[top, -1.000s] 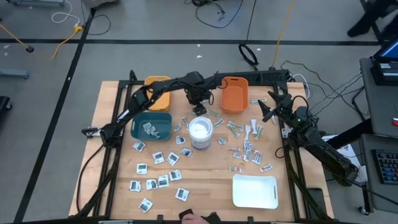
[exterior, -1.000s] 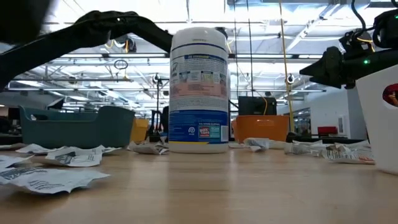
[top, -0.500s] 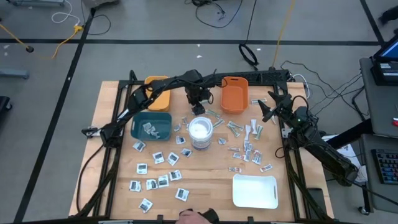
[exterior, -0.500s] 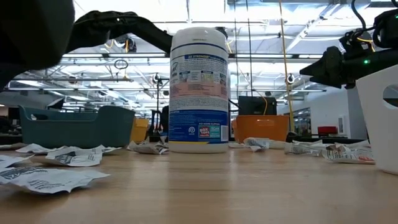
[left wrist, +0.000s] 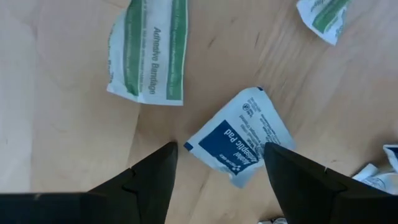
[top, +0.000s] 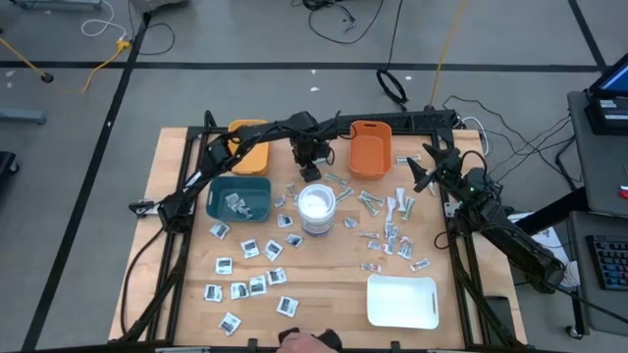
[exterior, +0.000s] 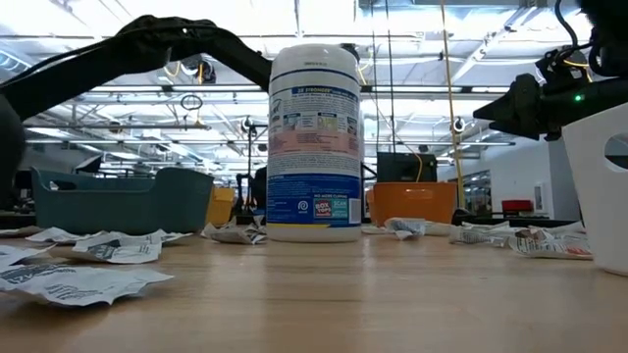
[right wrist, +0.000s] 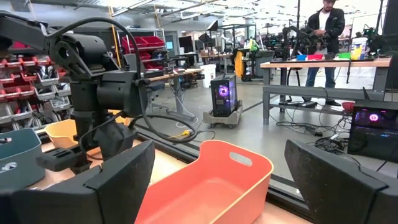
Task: Pick & Place First Aid Supplies
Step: Put the blue pad into the blue bin
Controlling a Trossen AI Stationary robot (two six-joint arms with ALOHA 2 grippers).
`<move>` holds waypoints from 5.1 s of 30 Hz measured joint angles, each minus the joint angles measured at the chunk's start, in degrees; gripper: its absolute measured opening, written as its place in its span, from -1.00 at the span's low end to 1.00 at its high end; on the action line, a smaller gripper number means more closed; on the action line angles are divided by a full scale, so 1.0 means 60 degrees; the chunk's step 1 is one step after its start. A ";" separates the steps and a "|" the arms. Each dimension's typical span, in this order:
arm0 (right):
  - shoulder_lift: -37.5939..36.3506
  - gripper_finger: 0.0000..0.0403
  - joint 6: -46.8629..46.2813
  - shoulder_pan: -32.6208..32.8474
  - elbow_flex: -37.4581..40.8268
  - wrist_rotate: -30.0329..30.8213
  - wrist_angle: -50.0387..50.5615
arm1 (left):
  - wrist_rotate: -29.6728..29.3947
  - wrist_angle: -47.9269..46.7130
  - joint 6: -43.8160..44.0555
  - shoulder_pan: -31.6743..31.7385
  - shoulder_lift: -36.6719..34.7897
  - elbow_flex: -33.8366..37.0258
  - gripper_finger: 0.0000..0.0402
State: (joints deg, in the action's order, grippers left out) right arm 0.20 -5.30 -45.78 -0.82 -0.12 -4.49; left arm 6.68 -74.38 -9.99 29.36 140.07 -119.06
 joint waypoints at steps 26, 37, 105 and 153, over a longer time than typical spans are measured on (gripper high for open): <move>0.0005 0.77 -0.0001 0.0004 0.0000 0.0001 -0.0004 | -0.0875 -0.1017 0.0257 0.0261 -0.2277 0.0074 -0.96; 0.0005 0.77 -0.0002 0.0000 0.0000 0.0003 -0.0001 | -0.0191 -0.1182 0.1113 -0.0262 -0.4053 0.1711 -0.98; 0.0009 0.77 -0.0003 0.0004 0.0000 0.0003 0.0000 | 0.0053 0.2812 0.5536 -0.0977 -0.9804 1.1127 0.36; 0.0009 0.77 0.0000 0.0000 0.0000 0.0003 0.0000 | -0.0110 -0.0525 0.8195 -0.0743 -0.3299 0.2808 0.18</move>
State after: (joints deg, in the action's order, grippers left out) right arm 0.25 -5.30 -45.78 -0.82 -0.10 -4.49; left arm 6.02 -77.53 39.18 24.90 120.28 -102.21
